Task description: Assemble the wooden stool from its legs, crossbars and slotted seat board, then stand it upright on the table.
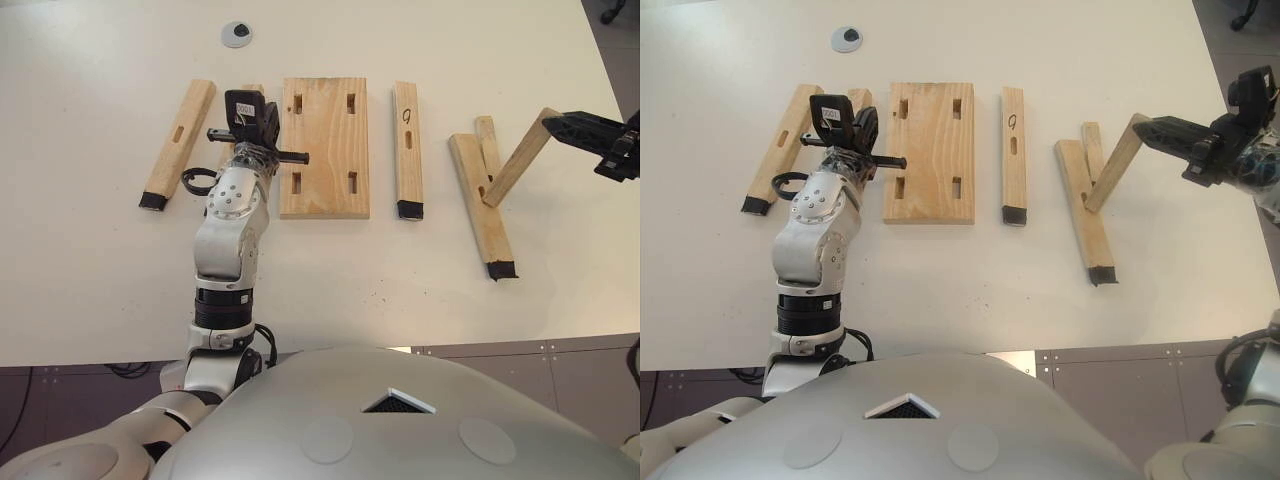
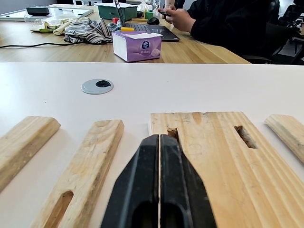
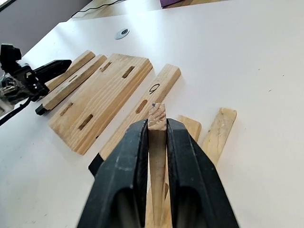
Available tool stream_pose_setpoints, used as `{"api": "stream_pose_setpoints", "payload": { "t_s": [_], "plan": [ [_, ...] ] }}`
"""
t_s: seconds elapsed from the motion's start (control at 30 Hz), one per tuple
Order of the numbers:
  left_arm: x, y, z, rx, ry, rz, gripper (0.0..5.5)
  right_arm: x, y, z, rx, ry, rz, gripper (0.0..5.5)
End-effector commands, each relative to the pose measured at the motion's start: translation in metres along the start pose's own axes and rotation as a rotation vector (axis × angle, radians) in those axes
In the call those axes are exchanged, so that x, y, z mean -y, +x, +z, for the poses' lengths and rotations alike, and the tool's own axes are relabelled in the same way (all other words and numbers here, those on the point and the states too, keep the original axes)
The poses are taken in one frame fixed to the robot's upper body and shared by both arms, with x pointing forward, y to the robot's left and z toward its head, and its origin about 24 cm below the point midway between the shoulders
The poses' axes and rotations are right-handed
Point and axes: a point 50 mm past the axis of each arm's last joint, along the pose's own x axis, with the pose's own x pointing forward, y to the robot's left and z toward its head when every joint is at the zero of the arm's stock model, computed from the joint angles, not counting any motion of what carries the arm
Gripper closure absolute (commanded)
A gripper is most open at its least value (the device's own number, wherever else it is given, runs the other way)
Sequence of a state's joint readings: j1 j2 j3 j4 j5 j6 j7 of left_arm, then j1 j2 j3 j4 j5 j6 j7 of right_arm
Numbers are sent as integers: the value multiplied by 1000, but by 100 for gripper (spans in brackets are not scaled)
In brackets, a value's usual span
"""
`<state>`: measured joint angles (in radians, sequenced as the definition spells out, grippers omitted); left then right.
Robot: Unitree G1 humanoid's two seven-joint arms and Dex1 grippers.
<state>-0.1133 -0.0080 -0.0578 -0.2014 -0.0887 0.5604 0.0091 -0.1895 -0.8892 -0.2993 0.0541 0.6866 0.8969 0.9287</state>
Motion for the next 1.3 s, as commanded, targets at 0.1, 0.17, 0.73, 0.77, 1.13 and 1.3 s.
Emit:
{"api": "stream_pose_setpoints", "payload": {
  "t_s": [0.1, 0.17, 0.73, 0.77, 1.13, 1.3],
  "plan": [
    [5, -1, -5, -22, 10, -24, 550, -10, 16, -24, 7, 27, -22, 512],
    [7, 0, -6, -30, 16, -35, 550, -13, 19, -28, 22, 35, -31, 512],
    [18, 10, -1, -30, 46, -112, 550, -15, 66, -35, 227, 6, -133, 512],
    [18, 10, -1, -30, 48, -116, 550, -17, 71, -34, 241, 1, -138, 512],
    [33, 15, -1, -43, 75, -201, 550, -23, 113, 6, 440, -61, -199, 512],
    [46, 12, 19, 55, 7, -301, 550, -32, 125, 23, 510, -6, -186, 512]
  ]
}}
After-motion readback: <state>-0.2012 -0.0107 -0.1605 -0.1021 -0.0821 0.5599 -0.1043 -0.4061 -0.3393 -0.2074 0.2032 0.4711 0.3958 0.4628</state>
